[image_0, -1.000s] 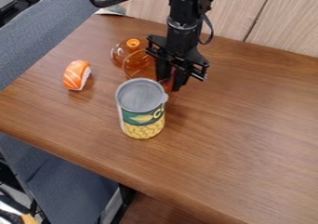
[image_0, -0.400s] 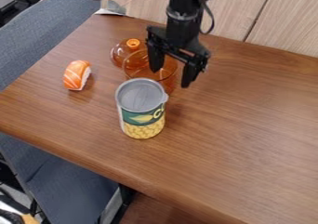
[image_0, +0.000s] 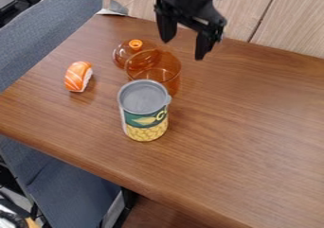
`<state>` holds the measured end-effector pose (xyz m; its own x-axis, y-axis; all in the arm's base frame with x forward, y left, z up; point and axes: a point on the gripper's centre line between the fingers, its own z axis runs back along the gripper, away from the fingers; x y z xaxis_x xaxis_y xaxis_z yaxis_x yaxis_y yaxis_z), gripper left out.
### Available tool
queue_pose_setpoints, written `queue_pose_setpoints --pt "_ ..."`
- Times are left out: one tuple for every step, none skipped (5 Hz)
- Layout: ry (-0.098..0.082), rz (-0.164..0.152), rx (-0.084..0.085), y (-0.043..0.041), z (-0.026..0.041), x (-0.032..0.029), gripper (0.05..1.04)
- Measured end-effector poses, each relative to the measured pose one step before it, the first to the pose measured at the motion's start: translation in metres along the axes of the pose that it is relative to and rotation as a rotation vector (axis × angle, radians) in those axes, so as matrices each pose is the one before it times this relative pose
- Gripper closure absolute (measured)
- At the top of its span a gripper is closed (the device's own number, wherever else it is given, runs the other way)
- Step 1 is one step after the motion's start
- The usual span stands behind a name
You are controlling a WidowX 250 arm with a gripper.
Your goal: Move the transparent basket next to its lid
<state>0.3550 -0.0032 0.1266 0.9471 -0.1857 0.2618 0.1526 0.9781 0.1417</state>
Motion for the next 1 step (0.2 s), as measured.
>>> queue_pose_setpoints --pt "-0.0072 0.0 0.0006 0.00124 0.00253 0.0004 0.083"
